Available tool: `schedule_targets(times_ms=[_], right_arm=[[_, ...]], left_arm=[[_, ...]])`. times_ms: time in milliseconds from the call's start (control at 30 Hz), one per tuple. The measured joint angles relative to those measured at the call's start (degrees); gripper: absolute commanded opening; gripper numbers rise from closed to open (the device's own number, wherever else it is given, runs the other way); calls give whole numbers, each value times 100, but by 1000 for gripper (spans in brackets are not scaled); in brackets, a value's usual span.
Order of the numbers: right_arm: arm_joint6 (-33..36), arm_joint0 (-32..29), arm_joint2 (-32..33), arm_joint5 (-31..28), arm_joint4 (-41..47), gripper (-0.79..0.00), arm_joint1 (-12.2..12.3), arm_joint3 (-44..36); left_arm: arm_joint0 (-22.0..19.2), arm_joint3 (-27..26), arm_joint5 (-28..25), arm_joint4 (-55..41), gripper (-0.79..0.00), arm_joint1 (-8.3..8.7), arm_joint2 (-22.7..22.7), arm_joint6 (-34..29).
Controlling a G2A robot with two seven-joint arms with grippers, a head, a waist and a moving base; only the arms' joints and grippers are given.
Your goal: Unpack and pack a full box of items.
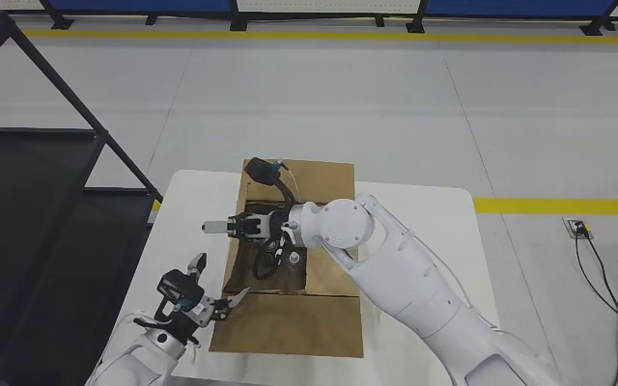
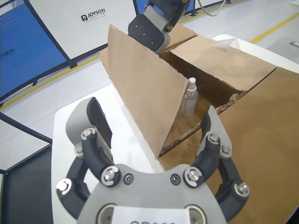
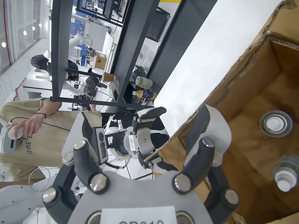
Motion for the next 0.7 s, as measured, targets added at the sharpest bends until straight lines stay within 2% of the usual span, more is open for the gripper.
schedule_targets(times_ms=[267, 700], right_arm=[[47, -31, 91, -250, -7, 0, -18, 36], [215, -282, 433, -410, -192, 0, 93, -216]], left_arm=[[82, 27, 219, -412, 0, -31, -71, 95], [210, -12, 403, -895, 0, -42, -490, 141]])
